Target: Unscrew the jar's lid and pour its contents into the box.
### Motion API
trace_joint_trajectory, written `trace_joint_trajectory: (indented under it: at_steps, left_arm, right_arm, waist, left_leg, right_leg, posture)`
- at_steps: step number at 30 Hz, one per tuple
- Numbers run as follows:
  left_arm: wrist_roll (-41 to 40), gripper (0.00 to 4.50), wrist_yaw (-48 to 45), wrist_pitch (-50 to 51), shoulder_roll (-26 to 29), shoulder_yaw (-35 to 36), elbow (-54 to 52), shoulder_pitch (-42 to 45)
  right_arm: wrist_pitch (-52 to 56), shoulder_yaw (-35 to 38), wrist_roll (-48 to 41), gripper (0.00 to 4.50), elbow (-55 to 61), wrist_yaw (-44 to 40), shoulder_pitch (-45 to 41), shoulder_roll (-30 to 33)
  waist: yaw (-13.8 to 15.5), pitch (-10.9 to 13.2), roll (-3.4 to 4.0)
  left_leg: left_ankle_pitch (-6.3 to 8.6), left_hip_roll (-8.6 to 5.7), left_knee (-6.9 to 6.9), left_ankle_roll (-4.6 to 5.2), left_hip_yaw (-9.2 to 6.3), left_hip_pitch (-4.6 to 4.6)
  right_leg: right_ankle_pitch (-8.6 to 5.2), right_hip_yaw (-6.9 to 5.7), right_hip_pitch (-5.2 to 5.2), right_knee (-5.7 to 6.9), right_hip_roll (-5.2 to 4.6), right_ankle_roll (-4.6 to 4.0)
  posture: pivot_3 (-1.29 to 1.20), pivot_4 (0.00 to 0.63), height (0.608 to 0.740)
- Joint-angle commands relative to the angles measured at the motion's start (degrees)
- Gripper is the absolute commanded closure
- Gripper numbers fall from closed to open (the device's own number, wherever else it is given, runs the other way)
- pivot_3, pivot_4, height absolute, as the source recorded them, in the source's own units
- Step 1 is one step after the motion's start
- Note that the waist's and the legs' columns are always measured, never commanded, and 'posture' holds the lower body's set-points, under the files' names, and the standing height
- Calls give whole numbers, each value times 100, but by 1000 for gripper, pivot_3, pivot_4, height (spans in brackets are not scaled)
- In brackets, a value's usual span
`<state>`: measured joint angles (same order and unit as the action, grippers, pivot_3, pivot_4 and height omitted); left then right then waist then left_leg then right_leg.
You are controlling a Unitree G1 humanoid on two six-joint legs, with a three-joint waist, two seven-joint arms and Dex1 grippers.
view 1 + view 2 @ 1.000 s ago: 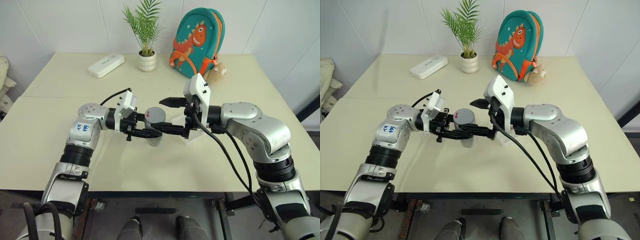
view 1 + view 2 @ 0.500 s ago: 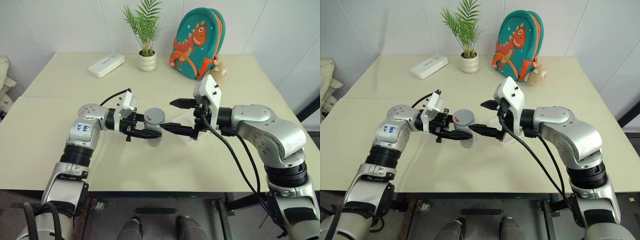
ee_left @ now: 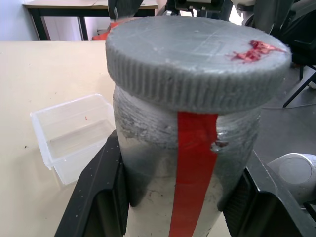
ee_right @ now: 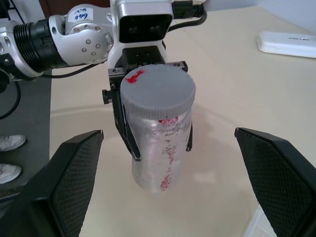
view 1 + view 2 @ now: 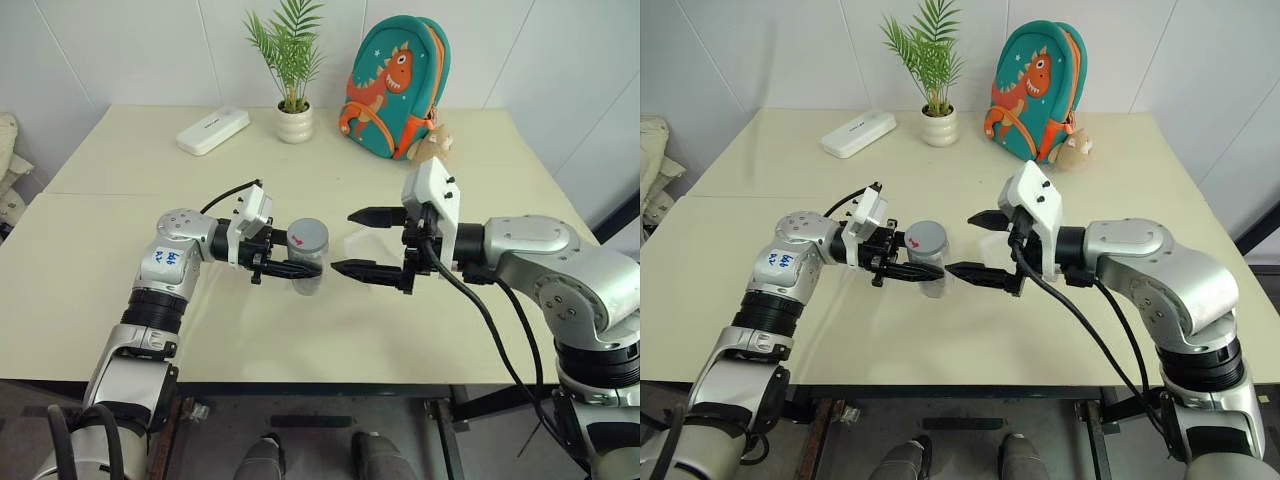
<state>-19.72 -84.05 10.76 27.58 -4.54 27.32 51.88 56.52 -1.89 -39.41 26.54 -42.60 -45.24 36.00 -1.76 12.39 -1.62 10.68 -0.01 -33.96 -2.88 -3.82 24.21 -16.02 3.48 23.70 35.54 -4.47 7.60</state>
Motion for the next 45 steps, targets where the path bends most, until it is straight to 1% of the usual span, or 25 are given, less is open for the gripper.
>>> trace_joint_trajectory:
  at_steps: [1, 6, 16, 32, 35, 38, 45]
  left_arm:
    - [1, 2563, -55, -113, -25, 19, -28, 241]
    - [23, 2563, -84, -179, -55, 1, 41, 282]
    - [11, 2563, -66, -196, -60, 15, 0, 294]
    - [7, 2563, -17, -176, -49, 12, -84, 241]
    - [17, 2563, -13, -191, -52, 12, -51, 254]
    - [19, 2563, -9, -197, -56, 11, -29, 266]
    - [31, 2563, -9, -207, -63, 6, 16, 292]
  right_arm:
    - [-75, 57, -42, 16, -50, 254, -387, -298]
    - [-131, -130, 44, 16, -342, 326, -644, -632]
    - [-207, -591, 291, 16, -659, 185, -859, -772]
    - [-284, -682, 504, 16, -820, 38, -936, -879]
    - [-236, -670, 446, 630, -755, -18, -917, -867]
    - [-245, -672, 470, 1590, -747, -32, -917, -869]
    - [-283, -693, 538, 1590, -749, -60, -906, -857]
  waist:
    - [-6, 0, 0]
    - [13, 0, 0]
    - [2, 0, 0]
    - [3, 0, 0]
    - [1, 0, 0]
    - [2, 0, 0]
    - [2, 0, 0]
  left_leg:
    - [0, 0, 0, 0, 0, 0]
    - [0, -1, 0, 0, -1, 2]
    - [0, -1, 0, 0, -1, 1]
    - [0, -1, 0, 0, -1, 2]
    - [0, -1, 0, 0, -1, 2]
    - [0, -1, 0, 0, -1, 2]
    - [0, -1, 0, 0, -1, 2]
  right_leg:
    - [0, 1, 1, 2, 0, 0]
    - [0, 0, 0, -2, -1, 0]
    - [0, -1, 1, 4, 0, 1]
    - [0, -1, 1, 3, 0, 1]
    - [0, -1, 1, 3, 0, 1]
    - [0, -1, 1, 3, 0, 1]
    - [0, -1, 1, 3, 0, 1]
  posture:
    - [0, 150, 740]
    - [0, 150, 740]
    - [0, 150, 740]
    - [0, 150, 740]
    - [0, 150, 740]
    - [0, 150, 740]
    - [0, 150, 740]
